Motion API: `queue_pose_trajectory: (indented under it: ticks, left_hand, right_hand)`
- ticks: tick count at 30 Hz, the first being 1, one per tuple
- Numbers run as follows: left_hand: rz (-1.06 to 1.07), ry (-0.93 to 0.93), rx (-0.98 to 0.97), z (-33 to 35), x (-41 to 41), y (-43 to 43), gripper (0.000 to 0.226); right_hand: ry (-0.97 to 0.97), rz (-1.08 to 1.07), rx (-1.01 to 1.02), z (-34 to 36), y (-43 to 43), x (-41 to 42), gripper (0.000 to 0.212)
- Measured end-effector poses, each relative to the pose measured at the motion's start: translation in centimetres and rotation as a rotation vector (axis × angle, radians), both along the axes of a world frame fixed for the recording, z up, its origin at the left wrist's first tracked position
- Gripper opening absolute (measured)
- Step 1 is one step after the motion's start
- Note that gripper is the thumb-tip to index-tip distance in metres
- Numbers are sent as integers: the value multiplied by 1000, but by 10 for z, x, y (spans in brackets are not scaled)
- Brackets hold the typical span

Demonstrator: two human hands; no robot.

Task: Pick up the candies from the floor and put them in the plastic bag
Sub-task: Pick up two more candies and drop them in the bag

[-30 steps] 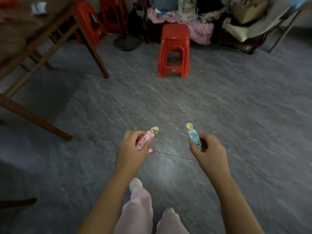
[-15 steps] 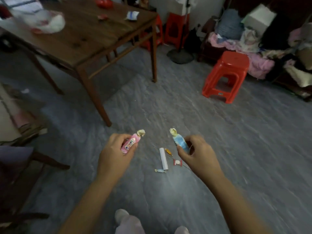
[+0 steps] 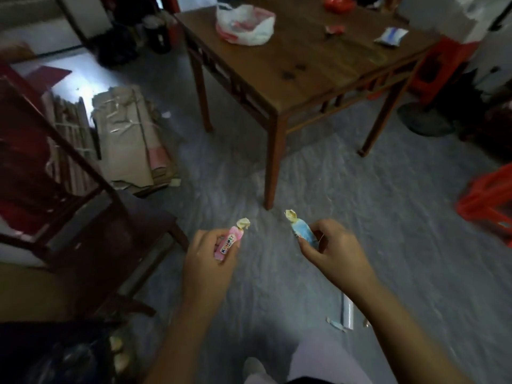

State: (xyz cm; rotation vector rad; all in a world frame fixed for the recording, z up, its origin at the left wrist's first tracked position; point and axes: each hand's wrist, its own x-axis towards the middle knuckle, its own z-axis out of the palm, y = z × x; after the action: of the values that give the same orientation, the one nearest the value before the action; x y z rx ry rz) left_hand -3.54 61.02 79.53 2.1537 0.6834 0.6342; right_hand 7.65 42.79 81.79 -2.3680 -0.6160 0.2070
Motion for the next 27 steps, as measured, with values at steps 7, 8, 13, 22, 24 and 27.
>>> queue_pose_trajectory:
  ticks: [7, 8, 13, 22, 24, 27]
  left_hand:
    - [72, 26, 0, -6, 103, 74, 9]
    - [70, 19, 17, -2, 126, 85, 9]
    - [47, 2, 77, 31, 237, 133, 12]
    - [56, 34, 58, 32, 358, 237, 12]
    - [53, 38, 52, 27, 381, 271, 12]
    - [46, 47, 52, 19, 415, 333, 12]
  right_hand:
    - [-19, 15, -14, -17, 76, 119, 19]
    - [-29, 15, -7, -16, 87, 141, 19]
    - [-63, 37, 72, 11, 140, 251, 16]
    - [-48, 90, 56, 21, 247, 376, 13]
    - [-41, 101, 31, 17, 279, 398, 13]
    - [-39, 88, 2, 12, 336, 431, 13]
